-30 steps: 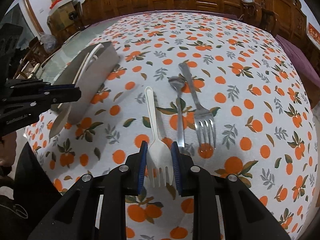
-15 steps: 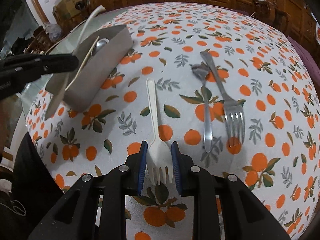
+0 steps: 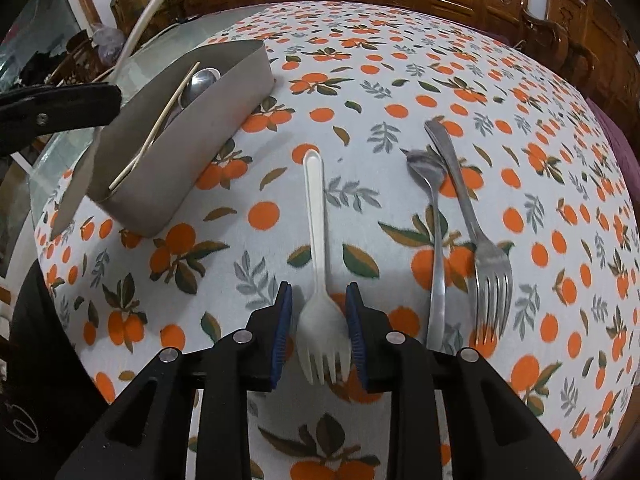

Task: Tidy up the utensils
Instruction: 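Carry the white plastic spoon into the grey tray with the left tool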

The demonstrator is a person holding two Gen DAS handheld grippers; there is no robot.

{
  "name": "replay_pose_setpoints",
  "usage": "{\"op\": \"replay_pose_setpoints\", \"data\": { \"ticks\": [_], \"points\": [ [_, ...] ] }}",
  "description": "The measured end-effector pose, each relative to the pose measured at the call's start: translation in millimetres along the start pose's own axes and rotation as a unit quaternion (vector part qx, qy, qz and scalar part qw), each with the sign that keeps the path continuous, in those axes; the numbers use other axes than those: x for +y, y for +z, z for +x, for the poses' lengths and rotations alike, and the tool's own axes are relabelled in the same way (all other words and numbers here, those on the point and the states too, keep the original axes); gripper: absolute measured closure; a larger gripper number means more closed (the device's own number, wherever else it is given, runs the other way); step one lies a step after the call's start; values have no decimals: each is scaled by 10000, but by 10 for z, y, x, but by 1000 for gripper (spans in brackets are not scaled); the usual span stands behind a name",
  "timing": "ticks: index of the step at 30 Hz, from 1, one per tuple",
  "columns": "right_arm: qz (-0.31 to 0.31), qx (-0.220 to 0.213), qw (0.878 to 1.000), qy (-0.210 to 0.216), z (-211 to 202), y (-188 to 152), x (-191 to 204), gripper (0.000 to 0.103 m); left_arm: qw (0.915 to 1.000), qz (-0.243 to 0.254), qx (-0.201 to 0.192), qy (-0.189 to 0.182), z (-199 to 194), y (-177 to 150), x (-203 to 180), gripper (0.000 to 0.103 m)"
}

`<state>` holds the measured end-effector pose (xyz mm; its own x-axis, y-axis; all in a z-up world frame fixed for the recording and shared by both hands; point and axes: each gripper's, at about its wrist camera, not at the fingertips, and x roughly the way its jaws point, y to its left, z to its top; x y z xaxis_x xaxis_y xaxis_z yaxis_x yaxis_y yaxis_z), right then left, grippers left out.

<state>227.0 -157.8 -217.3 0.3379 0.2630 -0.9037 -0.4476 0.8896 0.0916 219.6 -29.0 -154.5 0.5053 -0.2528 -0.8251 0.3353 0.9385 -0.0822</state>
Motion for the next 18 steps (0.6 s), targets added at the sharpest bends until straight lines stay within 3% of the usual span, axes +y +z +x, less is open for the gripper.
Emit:
{"op": "replay_pose_setpoints", "data": {
  "ticks": [3, 8, 9, 11, 12, 18],
  "points": [
    [-20, 5, 10000, -9, 33, 68, 16, 64, 10000, -35, -42, 0, -39, 18, 29, 96],
    [-90, 22, 9999, -52, 74, 140, 37, 64, 9999, -83, -106, 1, -91, 43, 69, 96],
    [-104, 29, 9999, -83, 81, 151, 40, 67, 9999, -91, -117, 1, -98, 47, 78, 96],
    [-199, 52, 9994, -267, 95, 177, 50, 90, 9999, -100, -133, 15, -105, 56, 100, 96],
    [-223, 67, 9993, -279, 99, 183, 46, 95, 9998, -118, -144, 27, -112, 64, 122, 96],
    [-43, 73, 9999, -116, 51, 181, -20, 96, 9994, -252, -169, 143, -111, 97, 324, 96]
  ]
}}
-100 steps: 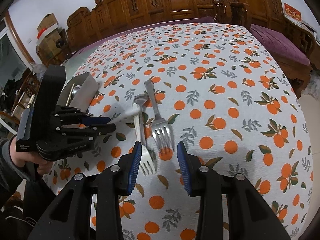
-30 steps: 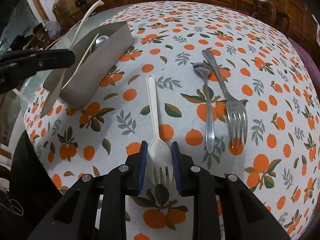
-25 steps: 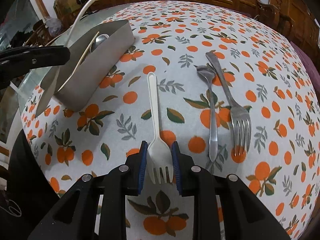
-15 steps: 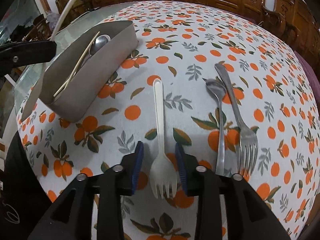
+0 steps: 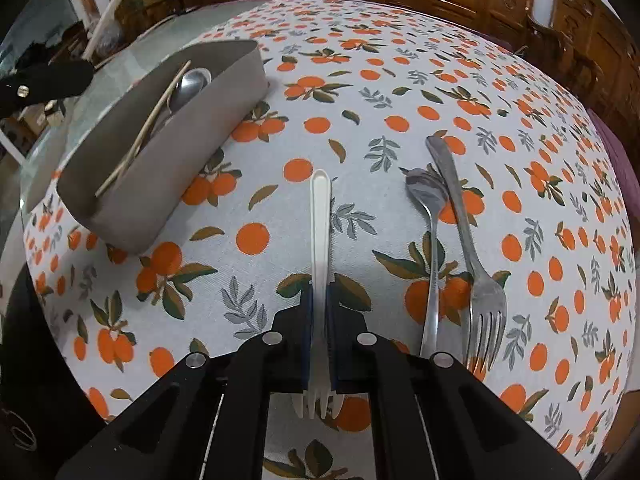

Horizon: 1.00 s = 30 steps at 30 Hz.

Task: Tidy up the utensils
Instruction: 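Carry the white plastic spoon into the grey tray with the left tool, then open the left tool to release the white spoon while the right tool carries the fork over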

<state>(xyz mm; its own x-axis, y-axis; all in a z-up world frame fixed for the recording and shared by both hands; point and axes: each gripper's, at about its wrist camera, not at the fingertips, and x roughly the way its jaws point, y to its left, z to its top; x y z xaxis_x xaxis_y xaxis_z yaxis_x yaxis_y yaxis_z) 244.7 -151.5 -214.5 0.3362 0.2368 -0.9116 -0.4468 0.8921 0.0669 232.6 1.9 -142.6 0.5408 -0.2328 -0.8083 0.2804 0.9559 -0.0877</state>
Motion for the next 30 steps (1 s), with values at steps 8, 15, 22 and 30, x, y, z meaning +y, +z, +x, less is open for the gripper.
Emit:
{"op": "replay_pose_setpoints", "data": {
  "ticks": [8, 15, 22, 30],
  "points": [
    [37, -313, 9994, 160, -270, 88, 99, 95, 9996, -219, 91, 149, 111, 22, 322, 96],
    [-23, -574, 9979, 296, -508, 228, 226, 95, 9984, -462, 292, 134, 308, -31, 530, 96],
    [-83, -748, 9964, 385, -683, 313, 324, 95, 9968, -612, 479, 180, 521, -66, 652, 96],
    [-133, -833, 9955, 433, -736, 382, 407, 95, 9960, -703, 498, 232, 493, -119, 704, 93]
  ]
}}
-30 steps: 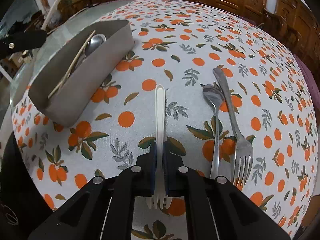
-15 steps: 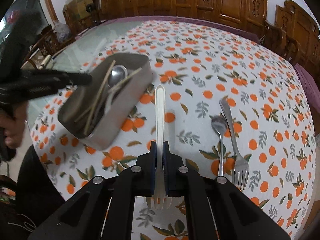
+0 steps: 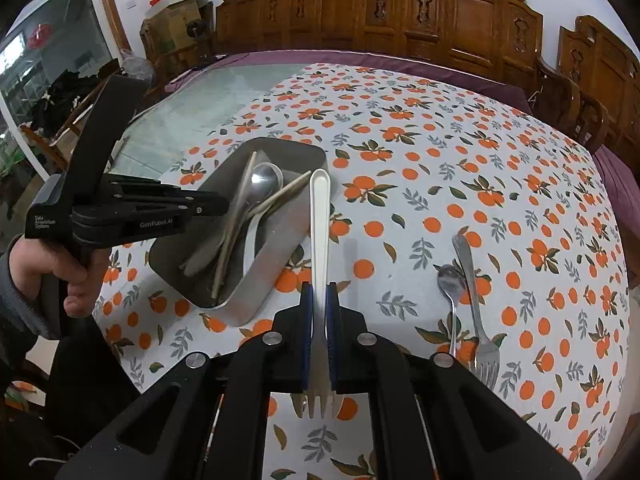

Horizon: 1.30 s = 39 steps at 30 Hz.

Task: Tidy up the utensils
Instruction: 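Open the left tool to release the white spoon while the right tool carries the fork over, then lower the white plastic fork into the grey tray and open the right tool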

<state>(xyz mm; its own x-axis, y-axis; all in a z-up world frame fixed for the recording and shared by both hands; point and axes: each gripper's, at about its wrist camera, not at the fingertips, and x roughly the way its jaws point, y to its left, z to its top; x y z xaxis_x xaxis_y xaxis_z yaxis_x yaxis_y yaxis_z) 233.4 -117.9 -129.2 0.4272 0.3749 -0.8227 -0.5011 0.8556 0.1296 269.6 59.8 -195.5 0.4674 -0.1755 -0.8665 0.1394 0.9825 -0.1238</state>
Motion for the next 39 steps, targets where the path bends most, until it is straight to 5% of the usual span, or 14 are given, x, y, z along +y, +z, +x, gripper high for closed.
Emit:
{"op": "replay_pose_setpoints", "data": {
  "ticks": [2, 19, 25, 32, 35, 39],
  "points": [
    [-30, -16, 10000, 19, 1, 21, 42, 95, 10000, -4, -49, 18, -47, -15, 9, 86],
    [-273, -113, 9992, 286, 173, 366, 525, 95, 9977, -165, -619, 223, -726, -152, 327, 78],
    [-302, -93, 9987, 398, 294, 488, 682, 95, 9960, -294, -768, 339, -912, -213, 494, 68],
    [-168, -34, 9987, 485, 453, 597, 721, 95, 9931, -472, -968, 465, -1100, -272, 644, 52],
    [-62, -5, 9986, 522, 527, 641, 709, 95, 9910, -513, -1087, 585, -1164, -296, 684, 29],
    [111, 41, 9982, 587, 643, 702, 699, 95, 9893, -520, -1173, 693, -1224, -317, 723, 17]
  ]
}}
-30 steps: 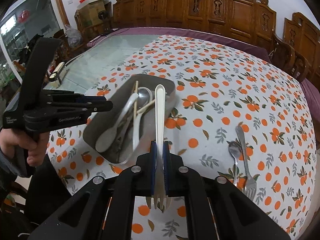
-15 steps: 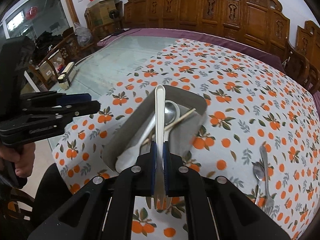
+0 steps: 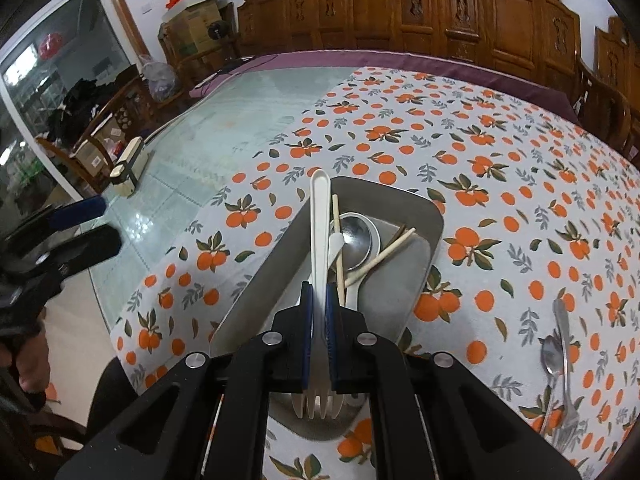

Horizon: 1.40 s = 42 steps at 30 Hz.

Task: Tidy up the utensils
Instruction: 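Lower the white plastic fork into the grey tray and open the right tool, then move both tools back toward the remaining steel fork and spoon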

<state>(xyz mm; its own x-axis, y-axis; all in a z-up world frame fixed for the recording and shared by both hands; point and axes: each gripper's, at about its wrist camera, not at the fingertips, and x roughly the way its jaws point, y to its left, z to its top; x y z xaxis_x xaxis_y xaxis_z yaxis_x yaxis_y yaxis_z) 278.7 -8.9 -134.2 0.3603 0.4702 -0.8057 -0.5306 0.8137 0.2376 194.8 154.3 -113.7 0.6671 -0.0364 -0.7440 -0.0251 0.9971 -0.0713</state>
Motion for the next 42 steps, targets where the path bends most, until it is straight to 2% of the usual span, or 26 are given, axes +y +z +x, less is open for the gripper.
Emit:
{"op": "replay_pose_setpoints", "data": {
  "ticks": [4, 17, 23, 29, 33, 35, 39, 42],
  "points": [
    [144, 48, 9999, 17, 112, 47, -19, 95, 10000, 3, -71, 7, -53, -2, 26, 13],
    [775, 330, 9963, 194, 450, 54, -151, 95, 10000, 11, -59, 8, -64, -23, 50, 13],
    [716, 208, 9967, 314, 406, 72, -143, 92, 10000, 49, -44, 12, -49, -35, 0, 13],
    [556, 40, 9980, 297, 224, 26, -168, 92, 10000, 50, -41, -7, -54, -49, -50, 13],
    [287, -209, 9993, 103, -50, -83, -167, 92, 9999, 97, -42, -42, -51, -51, -132, 13],
    [166, -318, 9994, 4, -185, -142, -177, 81, 9999, 120, -39, -58, -45, -59, -181, 13],
    [14, -467, 9988, -154, -447, -268, -243, 80, 9999, 123, -45, 13, -30, -52, -263, 13],
    [13, -570, 9981, -248, -642, -361, -314, 67, 9999, 93, -21, -42, -7, -58, -331, 13]
  ]
}}
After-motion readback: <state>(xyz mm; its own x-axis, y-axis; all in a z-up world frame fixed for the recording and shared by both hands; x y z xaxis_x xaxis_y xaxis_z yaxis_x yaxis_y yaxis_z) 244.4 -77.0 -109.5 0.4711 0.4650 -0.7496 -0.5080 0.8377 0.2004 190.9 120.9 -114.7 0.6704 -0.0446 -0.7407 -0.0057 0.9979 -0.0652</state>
